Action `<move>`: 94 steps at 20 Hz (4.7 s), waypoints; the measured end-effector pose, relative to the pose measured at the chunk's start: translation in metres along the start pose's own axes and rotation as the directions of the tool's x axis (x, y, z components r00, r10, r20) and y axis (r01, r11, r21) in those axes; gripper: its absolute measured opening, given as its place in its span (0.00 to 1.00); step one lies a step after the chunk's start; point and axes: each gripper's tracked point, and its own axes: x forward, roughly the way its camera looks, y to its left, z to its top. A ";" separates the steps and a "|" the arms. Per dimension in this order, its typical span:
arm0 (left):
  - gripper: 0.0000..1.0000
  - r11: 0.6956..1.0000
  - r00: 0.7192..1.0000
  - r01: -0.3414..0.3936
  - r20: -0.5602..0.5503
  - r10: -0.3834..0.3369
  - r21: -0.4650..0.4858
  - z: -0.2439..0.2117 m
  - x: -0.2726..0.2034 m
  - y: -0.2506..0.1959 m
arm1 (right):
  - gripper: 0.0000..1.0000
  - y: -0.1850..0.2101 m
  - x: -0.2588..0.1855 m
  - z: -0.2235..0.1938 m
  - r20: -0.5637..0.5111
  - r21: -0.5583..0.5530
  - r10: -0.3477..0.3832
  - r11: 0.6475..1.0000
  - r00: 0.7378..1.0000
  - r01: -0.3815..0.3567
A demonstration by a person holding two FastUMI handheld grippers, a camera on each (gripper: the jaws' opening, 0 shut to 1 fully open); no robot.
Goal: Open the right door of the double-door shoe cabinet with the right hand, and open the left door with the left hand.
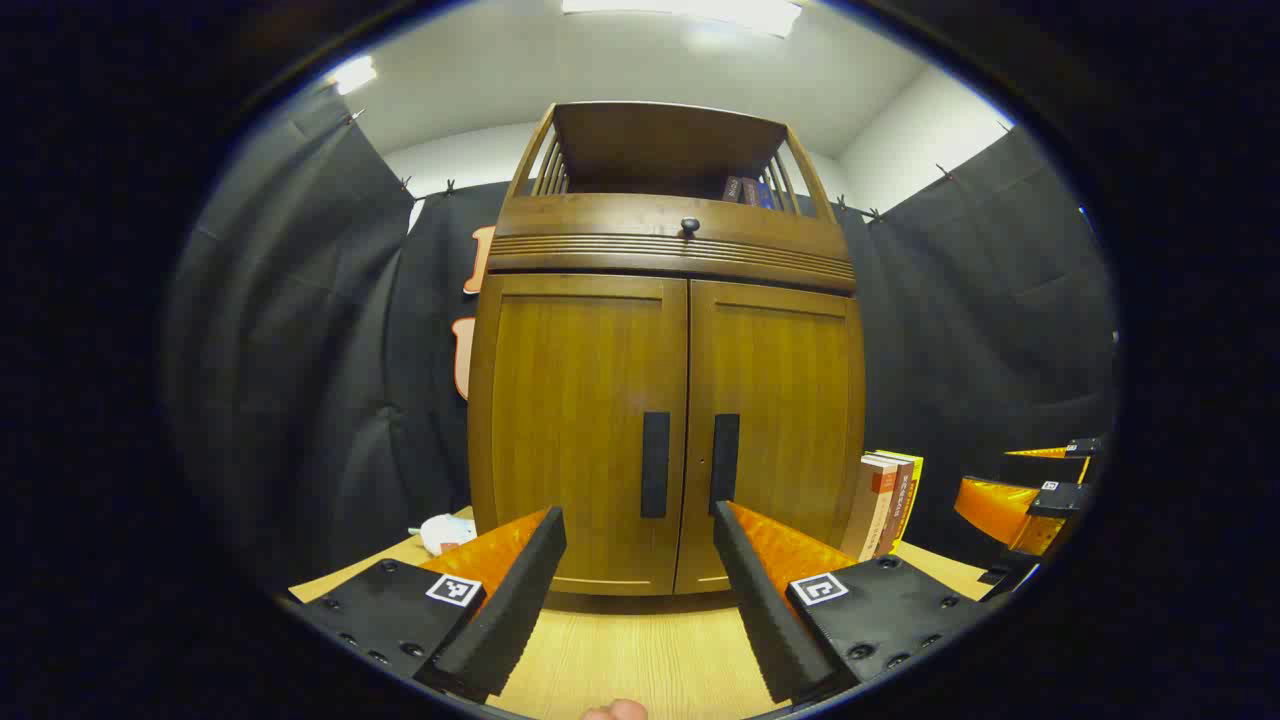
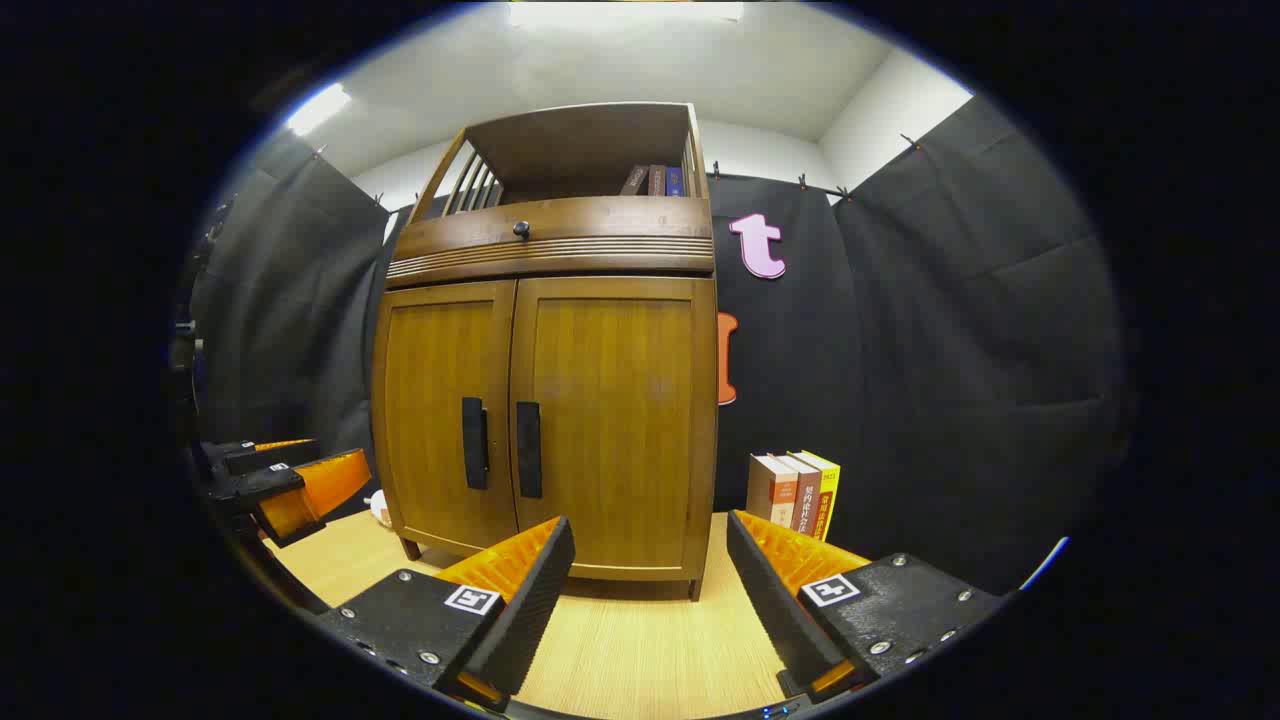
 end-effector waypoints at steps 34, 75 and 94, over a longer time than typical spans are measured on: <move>0.96 1.000 0.999 -0.025 0.023 0.025 0.007 0.004 0.005 0.015 | 0.94 0.023 0.010 0.001 0.005 0.004 0.040 0.999 0.999 -0.040; 0.99 0.978 0.978 -0.206 0.004 0.206 0.036 -0.006 -0.029 0.110 | 0.38 0.164 0.277 -0.030 -0.073 0.062 0.144 0.988 0.987 -0.140; 0.94 0.976 0.976 -0.217 0.015 0.217 0.030 0.001 -0.057 0.112 | 0.28 0.140 0.202 -0.028 -0.088 0.013 0.174 0.985 0.981 -0.174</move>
